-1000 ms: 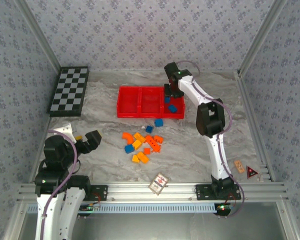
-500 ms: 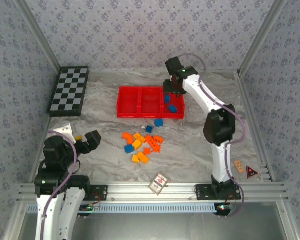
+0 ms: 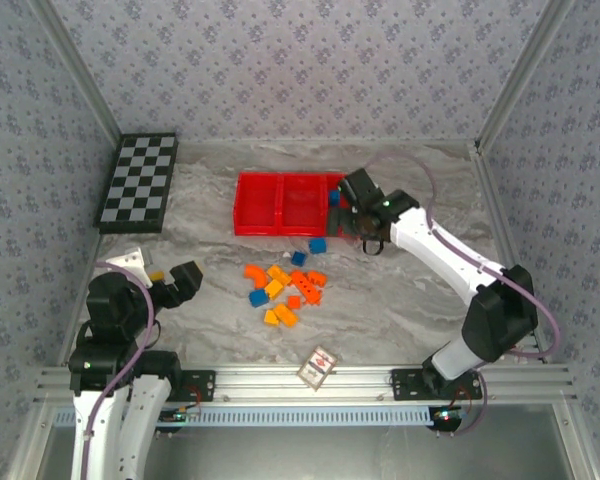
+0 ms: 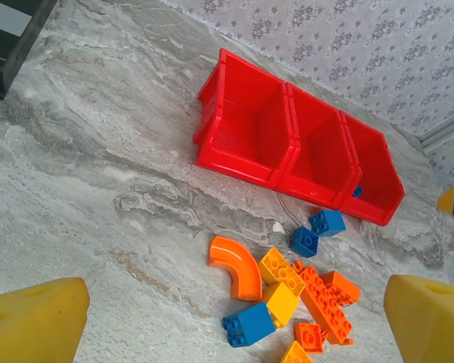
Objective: Sort the legos into containers by color
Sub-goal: Pick up the lego from the center of the table.
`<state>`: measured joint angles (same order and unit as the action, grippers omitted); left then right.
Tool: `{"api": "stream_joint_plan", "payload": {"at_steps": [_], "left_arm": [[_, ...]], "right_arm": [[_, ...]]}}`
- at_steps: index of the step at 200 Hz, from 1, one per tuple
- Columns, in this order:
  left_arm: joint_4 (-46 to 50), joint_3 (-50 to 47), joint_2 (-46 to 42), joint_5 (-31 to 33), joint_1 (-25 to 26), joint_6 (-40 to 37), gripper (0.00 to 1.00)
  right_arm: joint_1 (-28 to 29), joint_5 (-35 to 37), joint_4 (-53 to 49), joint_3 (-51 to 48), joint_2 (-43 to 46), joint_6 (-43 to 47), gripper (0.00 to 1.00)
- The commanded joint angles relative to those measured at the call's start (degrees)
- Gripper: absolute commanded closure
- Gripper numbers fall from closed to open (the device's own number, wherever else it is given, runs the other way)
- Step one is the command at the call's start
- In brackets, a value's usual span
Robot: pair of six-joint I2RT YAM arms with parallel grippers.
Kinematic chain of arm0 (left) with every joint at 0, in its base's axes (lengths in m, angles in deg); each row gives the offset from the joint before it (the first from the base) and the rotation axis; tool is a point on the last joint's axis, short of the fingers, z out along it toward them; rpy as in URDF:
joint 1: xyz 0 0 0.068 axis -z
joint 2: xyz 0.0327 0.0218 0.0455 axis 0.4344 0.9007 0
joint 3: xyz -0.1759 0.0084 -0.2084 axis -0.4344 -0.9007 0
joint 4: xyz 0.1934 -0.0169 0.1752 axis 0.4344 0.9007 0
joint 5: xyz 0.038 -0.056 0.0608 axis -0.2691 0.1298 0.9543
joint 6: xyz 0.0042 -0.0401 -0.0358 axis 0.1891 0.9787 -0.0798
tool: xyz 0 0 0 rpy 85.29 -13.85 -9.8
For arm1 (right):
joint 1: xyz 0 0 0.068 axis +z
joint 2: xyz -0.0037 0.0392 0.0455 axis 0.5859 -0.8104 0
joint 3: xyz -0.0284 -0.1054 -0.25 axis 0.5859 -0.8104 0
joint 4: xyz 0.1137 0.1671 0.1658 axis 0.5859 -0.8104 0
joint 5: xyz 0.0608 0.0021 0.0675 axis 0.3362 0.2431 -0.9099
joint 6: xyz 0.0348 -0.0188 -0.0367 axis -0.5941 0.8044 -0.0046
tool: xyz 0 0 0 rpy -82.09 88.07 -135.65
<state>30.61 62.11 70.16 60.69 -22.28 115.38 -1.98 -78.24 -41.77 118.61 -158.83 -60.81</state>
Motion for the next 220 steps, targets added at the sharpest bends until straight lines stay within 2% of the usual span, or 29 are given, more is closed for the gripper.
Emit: {"api": "stream_joint_plan", "payload": {"at_steps": [1, 51, 97, 143, 160, 197, 220], "left_arm": [[-1.7, -0.3, -0.6, -1.5, -0.3, -1.1, 0.0], [-1.7, -0.4, -1.0, -1.8, -0.3, -1.1, 0.0], [-1.9, -0.5, -1.3, -2.1, -0.3, -1.1, 0.0], [-1.9, -0.5, -1.3, -2.3, -0.3, -1.1, 0.0], [-1.9, -0.6, -1.3, -2.3, -0.3, -1.1, 0.0], [-1.9, -0.6, -1.3, -2.6, -0.2, -1.0, 0.0], [-2.0, -0.6, -1.2, -2.6, -0.2, -1.0, 0.0]], "right_arm": [[1.2, -1.0, 1.4, -4.3, 1.9, -7.2, 0.0], [6.3, -1.9, 4.2, -9.8, -1.0, -12.6, 0.0], [8.1, -2.6, 6.8, -8.2, -7.7, -14.8, 0.0], [8.5, -3.7, 7.6, -1.2, -15.7, -11.3, 0.0], [8.4, -4.8, 8.9, 1.1, -17.4, -7.4, 0.07], [7.3, -4.8, 5.5, 5.5, -20.6, -3.7, 0.08], [6.6, -5.5, 5.3, 6.7, -22.3, -2.3, 0.12]]}}
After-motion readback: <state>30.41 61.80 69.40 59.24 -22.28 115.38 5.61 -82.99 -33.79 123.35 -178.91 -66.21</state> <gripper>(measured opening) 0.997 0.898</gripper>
